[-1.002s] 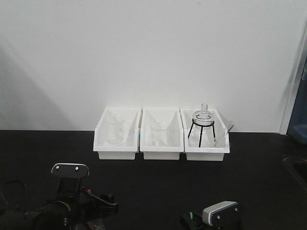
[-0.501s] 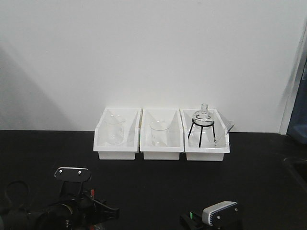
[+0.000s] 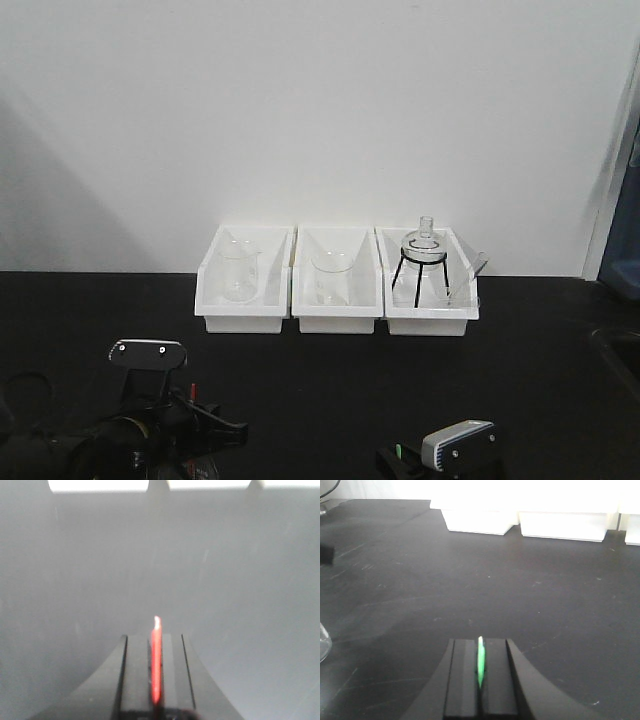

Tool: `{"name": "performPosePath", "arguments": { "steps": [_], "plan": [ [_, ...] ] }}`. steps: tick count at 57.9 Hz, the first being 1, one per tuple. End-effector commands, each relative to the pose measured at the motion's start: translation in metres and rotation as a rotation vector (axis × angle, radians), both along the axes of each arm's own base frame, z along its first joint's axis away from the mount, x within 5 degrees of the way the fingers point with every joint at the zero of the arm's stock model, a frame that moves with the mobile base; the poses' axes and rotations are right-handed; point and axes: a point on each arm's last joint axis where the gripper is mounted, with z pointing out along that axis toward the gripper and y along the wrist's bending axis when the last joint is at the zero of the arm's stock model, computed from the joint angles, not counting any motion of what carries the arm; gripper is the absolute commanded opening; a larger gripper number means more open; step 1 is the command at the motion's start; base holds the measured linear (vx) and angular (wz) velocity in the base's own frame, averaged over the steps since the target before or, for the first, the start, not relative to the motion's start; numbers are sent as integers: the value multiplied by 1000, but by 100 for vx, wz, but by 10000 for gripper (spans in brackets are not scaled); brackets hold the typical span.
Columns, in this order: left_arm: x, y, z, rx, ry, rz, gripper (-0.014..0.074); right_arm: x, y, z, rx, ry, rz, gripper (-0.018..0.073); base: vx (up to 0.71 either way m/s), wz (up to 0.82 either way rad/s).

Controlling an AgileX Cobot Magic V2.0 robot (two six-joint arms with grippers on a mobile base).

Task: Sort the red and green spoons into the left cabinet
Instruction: 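Close the left gripper on the red spoon handle, then lift both spoons up out of their beakers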

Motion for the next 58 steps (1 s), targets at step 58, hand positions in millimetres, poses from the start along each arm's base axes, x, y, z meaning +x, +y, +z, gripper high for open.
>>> {"name": "performPosePath", "arguments": {
  "steps": [58],
  "plan": [
    [-51, 22, 160, -153, -448, -19, 0, -19, -8, 121, 99, -331, 0, -1, 0, 0]
  ]
}}
